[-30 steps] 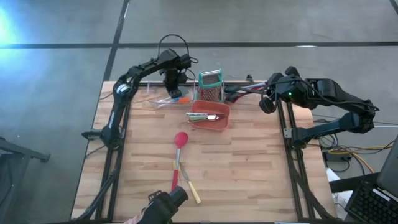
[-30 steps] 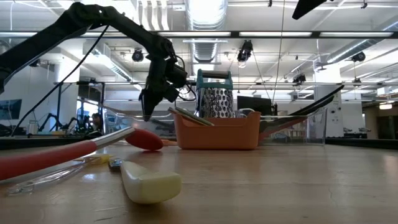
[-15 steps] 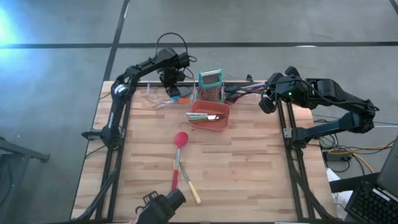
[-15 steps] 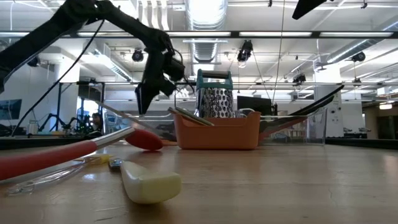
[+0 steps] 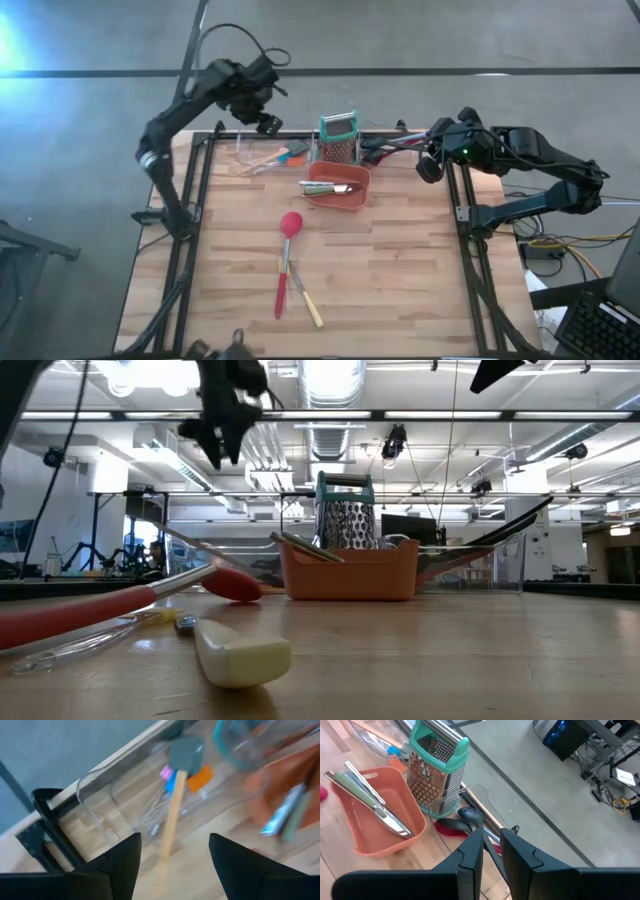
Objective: Pick & Place Kitchen Items
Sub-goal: Put the red serving spoon into the right transparent bin
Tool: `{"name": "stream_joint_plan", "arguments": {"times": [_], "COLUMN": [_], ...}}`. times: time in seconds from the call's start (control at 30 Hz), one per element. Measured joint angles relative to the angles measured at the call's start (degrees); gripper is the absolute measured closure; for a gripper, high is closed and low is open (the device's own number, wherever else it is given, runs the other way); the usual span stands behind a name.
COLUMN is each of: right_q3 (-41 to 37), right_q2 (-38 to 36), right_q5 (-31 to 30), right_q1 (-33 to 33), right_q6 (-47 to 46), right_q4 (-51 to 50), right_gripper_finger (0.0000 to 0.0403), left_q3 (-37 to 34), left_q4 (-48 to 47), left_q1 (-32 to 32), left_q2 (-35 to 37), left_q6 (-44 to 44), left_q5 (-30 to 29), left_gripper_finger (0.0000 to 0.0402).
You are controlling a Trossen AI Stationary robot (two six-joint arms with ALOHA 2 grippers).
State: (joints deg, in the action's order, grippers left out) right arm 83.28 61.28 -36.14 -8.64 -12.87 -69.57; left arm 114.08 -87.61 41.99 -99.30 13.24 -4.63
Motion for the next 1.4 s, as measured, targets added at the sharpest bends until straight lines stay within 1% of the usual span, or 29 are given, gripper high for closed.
{"name": "stream_joint_plan", "arguments": {"times": [0.1, 0.2, 0.37, 0.47, 0.6, 0.77, 0.87, 0.97, 1.07, 1.17, 1.3, 1.4], "right_q3": [-0.2, -0.2, -0.2, -0.2, -0.2, -0.2, -0.2, -0.2, -0.2, -0.2, -0.2, -0.2], "right_q2": [0.0, 0.0, 0.0, 0.0, 0.0, 0.0, 0.0, 0.0, 0.0, 0.0, 0.0, 0.0], "right_q5": [0.0, 0.0, 0.0, 0.0, 0.0, 0.1, 0.1, 0.0, 0.0, 0.0, 0.0, 0.0], "right_q1": [0.0, 0.0, 0.0, 0.0, 0.0, 0.0, 0.0, 0.0, 0.0, 0.0, 0.0, 0.0], "right_q6": [0.1, 1.1, 1.5, 1.5, 3.3, 4.1, 4.3, 4.5, 4.6, 4.6, 4.6, 4.6], "right_q4": [0.0, 0.0, 0.0, -0.1, -0.1, -0.1, -0.1, 0.1, 0.9, 1.7, 1.7, 1.7], "right_gripper_finger": [0.0342, 0.0342, 0.0342, 0.0342, 0.0342, 0.0342, 0.0342, 0.0342, 0.0342, 0.0342, 0.0342, 0.0342], "left_q3": [0.0, 0.0, 0.0, 0.0, 0.0, -0.1, -0.8, -1.6, -2.5, -3.7, -5.2, -7.1], "left_q4": [0.4, 1.1, 1.5, 1.5, 1.5, 1.4, 1.5, 1.8, 3.3, 5.5, 7.1, 7.5], "left_q1": [-2.8, -7.3, -18.7, -26.5, -36.2, -47.1, -51.9, -55.4, -57.4, -58.1, -58.0, -57.8], "left_q2": [4.4, 7.8, 10.3, 10.1, 8.3, 5.2, 2.9, 0.1, -2.6, -5.0, -7.5, -8.5], "left_q6": [6.1, 11.4, 23.3, 30.8, 41.0, 54.8, 62.3, 68.0, 69.5, 69.6, 69.9, 71.8], "left_q5": [0.0, -0.5, -7.0, -10.8, -14.3, -17.1, -17.5, -17.5, -17.5, -16.6, -12.2, -10.7], "left_gripper_finger": [0.0163, 0.0163, 0.0163, 0.0163, 0.0163, 0.0163, 0.0163, 0.0163, 0.0163, 0.0163, 0.0163, 0.0163]}}
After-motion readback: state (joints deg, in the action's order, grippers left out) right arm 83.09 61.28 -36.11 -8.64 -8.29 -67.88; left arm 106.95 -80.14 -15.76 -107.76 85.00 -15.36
